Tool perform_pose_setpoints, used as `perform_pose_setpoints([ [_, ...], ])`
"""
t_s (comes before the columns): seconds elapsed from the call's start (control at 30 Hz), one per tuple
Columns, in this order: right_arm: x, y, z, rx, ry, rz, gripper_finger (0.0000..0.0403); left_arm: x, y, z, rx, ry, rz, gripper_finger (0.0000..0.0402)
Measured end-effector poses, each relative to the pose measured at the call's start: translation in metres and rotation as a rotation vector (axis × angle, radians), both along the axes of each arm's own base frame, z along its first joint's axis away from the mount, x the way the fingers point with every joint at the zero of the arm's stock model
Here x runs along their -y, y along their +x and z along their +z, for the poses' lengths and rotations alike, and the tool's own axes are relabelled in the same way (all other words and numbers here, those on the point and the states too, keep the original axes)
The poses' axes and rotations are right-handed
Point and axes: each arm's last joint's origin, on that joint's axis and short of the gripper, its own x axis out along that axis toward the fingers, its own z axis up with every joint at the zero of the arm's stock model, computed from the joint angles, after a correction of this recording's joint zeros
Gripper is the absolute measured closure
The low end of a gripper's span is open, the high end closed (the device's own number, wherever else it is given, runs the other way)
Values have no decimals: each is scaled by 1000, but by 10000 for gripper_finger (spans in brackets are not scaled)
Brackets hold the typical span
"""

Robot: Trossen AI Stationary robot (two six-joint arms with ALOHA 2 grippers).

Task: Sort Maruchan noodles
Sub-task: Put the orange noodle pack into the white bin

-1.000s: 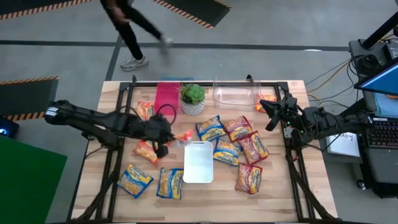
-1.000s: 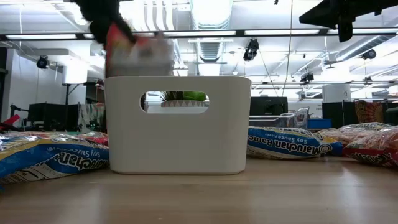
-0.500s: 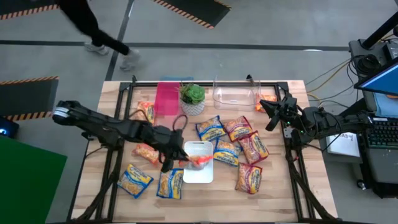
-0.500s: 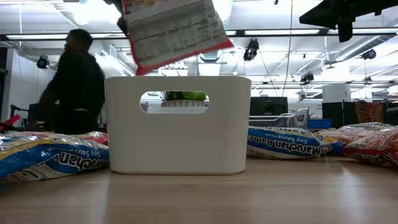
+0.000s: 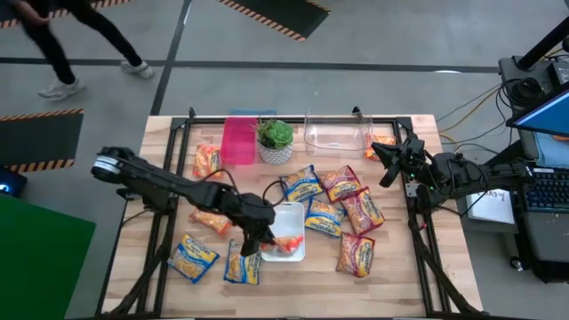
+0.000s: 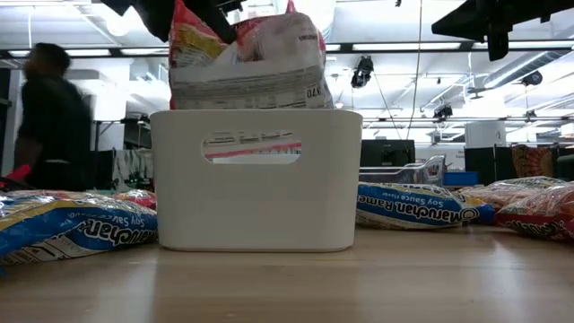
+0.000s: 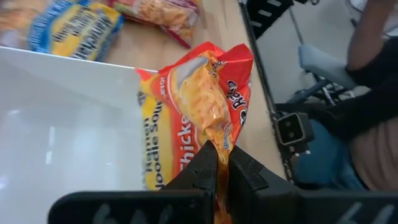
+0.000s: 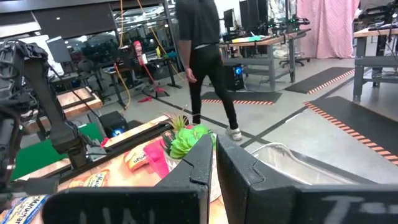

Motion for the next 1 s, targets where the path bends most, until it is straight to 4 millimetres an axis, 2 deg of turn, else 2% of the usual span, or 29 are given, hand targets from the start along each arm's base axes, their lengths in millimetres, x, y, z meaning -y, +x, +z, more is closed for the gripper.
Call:
perform_pose_setpoints([
  [0.43, 0, 0, 0, 0, 0, 1, 390, 5, 16, -31, -80, -37, 1, 402],
  [0.67, 0, 0, 0, 0, 0, 1, 390, 6, 24, -22, 58, -51, -15, 402],
  [0.87, 0, 0, 0, 0, 0, 1, 390, 6, 23, -28, 18, -69, 7, 401],
  [1.0, 0, 0, 0, 0, 0, 1, 390, 6, 28, -22, 134, -58, 34, 401],
])
